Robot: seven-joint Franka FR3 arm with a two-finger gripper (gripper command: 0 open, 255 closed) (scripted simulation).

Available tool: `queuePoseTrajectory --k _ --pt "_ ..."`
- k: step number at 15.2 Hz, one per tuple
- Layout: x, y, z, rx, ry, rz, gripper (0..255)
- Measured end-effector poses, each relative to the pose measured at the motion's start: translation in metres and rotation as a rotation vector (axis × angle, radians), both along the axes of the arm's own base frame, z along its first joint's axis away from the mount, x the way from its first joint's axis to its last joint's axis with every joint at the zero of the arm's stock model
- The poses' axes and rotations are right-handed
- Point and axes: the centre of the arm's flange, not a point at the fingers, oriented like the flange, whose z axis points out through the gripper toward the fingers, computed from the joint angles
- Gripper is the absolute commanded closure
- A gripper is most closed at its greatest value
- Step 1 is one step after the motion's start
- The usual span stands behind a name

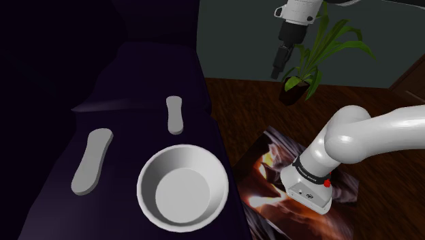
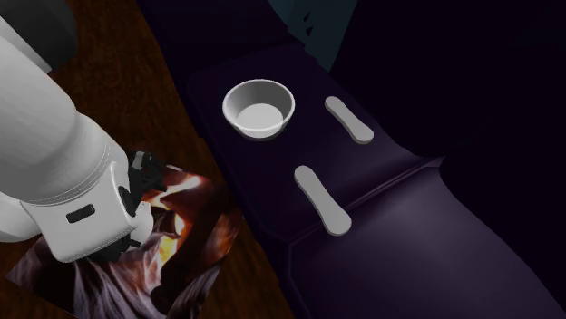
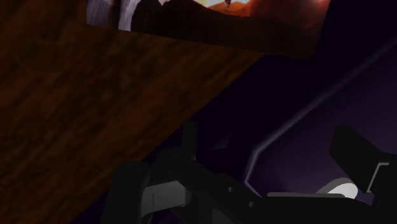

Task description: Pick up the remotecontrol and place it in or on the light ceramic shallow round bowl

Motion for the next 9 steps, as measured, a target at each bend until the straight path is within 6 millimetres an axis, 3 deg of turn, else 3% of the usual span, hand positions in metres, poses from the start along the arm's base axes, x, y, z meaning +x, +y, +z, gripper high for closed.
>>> queuePoseTrajectory --k 3,9 --pt "0.006 0.012 -0.006 -0.005 -0.003 -0.027 0" --pt "0.037 0.075 -0.042 -0.027 -0.017 -0.163 0"
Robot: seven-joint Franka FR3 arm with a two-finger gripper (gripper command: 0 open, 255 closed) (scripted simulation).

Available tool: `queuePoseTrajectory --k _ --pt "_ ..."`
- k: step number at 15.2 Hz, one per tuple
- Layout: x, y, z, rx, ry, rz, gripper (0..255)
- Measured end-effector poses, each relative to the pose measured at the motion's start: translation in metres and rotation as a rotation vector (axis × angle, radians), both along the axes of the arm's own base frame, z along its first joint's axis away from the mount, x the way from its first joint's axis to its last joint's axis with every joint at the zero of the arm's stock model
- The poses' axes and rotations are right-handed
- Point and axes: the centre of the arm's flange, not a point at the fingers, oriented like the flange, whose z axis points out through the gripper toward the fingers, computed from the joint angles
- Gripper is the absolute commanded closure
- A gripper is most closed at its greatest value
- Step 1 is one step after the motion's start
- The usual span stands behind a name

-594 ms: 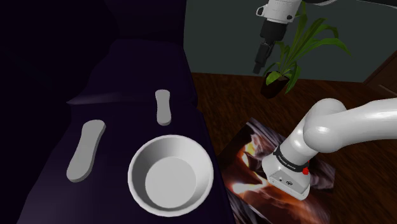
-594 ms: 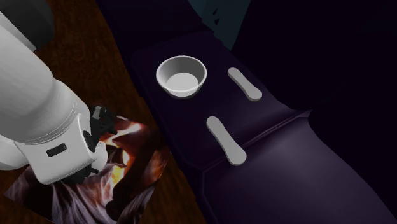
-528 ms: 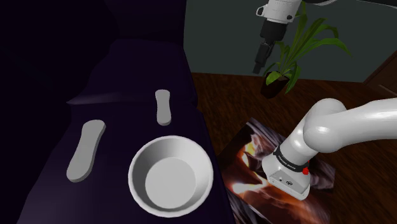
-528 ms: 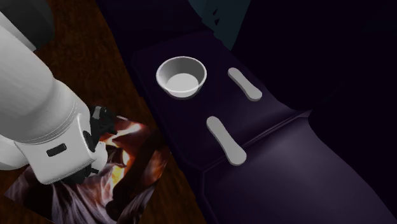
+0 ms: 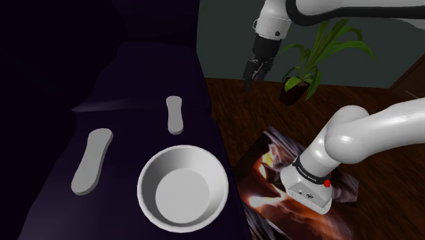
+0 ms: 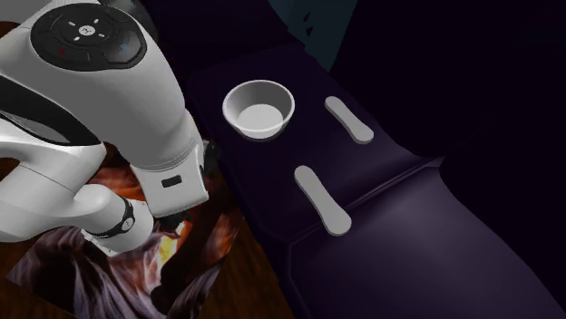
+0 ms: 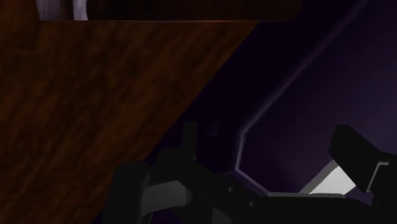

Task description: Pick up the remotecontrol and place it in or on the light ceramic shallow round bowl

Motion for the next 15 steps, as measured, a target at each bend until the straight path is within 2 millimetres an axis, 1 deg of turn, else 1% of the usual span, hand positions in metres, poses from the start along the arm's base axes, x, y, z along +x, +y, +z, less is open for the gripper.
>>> queuePoseTrajectory --k 2,5,8,10,11,15 --pt "0.012 0.017 -0.014 -0.008 -0.006 -0.048 0" --pt "0.029 0.043 -0.026 -0.020 -0.015 -0.120 0" --pt "0.055 0.073 -0.043 -0.031 -0.022 -0.191 0" --pt "0.068 0.090 -0.057 -0.039 -0.028 -0.239 0" --pt "0.080 0.099 -0.063 -0.042 -0.031 -0.262 0" --pt "0.115 0.127 -0.087 -0.057 -0.042 -0.357 0"
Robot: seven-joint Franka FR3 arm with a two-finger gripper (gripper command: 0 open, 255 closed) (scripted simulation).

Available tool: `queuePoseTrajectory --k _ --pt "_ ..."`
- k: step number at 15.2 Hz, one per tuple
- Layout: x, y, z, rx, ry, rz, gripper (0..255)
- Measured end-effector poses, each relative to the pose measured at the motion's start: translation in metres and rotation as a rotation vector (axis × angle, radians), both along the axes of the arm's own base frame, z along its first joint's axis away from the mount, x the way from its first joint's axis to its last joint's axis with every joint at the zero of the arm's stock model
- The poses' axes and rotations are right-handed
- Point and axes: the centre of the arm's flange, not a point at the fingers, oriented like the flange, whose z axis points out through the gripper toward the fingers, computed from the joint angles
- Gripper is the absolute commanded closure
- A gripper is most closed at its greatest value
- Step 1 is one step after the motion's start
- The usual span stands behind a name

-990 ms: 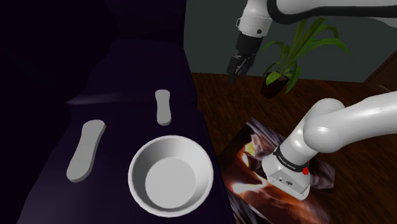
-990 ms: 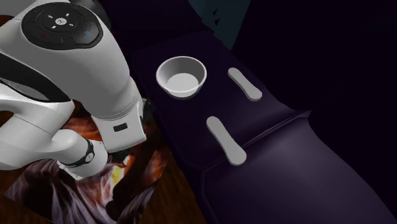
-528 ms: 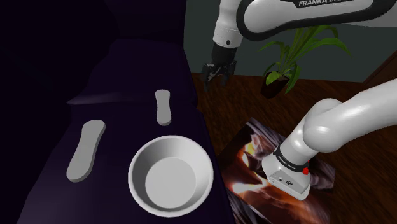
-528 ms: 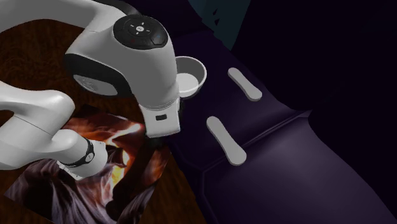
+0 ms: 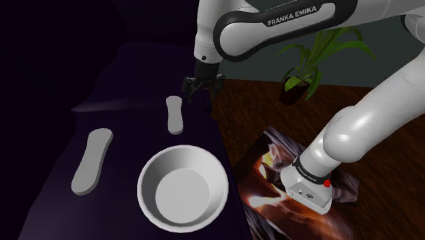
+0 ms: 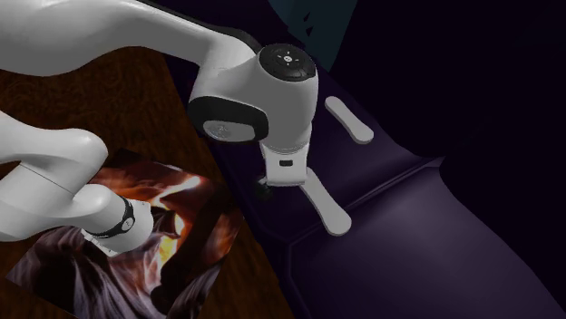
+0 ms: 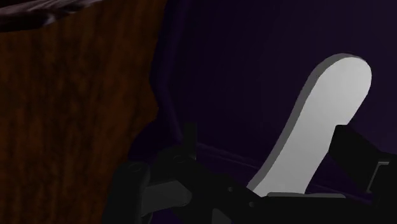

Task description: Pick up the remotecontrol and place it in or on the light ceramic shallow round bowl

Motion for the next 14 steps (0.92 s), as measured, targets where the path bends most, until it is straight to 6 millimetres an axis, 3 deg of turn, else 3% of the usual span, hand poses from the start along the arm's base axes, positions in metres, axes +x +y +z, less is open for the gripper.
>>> queuePoseTrajectory --k 8,14 --pt "0.079 0.048 -0.051 -0.027 -0.020 -0.189 0" --pt "0.088 0.051 -0.080 -0.031 -0.023 -0.212 0"
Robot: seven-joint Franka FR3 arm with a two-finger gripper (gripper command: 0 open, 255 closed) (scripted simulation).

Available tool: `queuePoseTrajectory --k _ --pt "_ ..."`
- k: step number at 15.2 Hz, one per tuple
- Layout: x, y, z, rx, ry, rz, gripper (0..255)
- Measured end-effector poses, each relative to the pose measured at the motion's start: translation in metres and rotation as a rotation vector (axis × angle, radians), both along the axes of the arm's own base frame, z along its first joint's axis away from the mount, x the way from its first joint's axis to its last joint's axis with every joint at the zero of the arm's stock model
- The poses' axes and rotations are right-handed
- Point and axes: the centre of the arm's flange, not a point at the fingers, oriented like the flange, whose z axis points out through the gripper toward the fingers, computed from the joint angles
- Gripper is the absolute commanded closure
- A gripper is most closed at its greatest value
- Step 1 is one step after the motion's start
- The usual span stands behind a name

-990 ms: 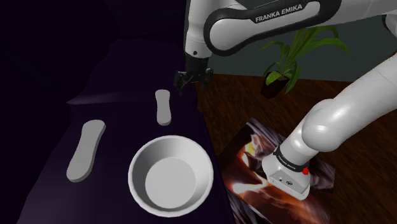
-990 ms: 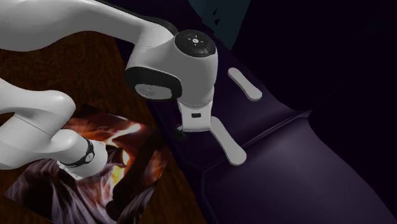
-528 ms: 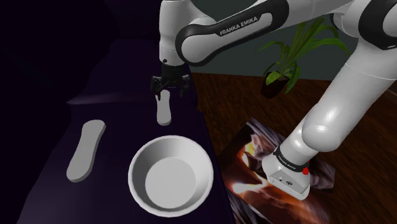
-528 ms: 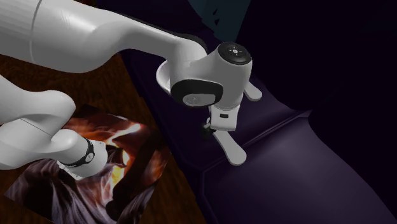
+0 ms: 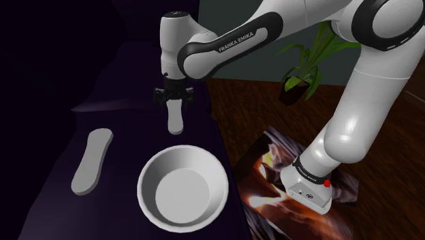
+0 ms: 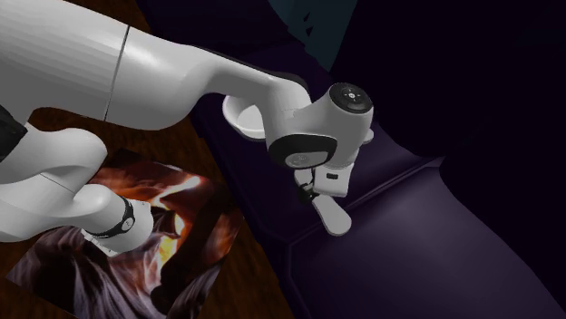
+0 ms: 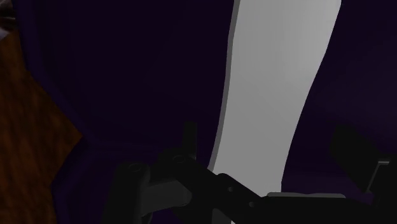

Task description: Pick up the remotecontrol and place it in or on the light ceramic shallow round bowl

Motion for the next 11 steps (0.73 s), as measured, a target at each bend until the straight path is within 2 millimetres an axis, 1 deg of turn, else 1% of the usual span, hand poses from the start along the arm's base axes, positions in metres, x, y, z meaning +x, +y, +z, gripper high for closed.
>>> queuePoseTrajectory --k 3,8,9,11 --pt "0.0006 -0.0006 -0.0118 0.000 0.000 0.000 0" --pt "0.0003 -0.0008 -0.0138 0.000 -0.001 0.000 0" --pt "0.0003 -0.0008 -0.0138 0.000 -0.001 0.000 255" --pt "0.0003 -0.0009 -0.0139 0.000 0.000 -0.001 255"
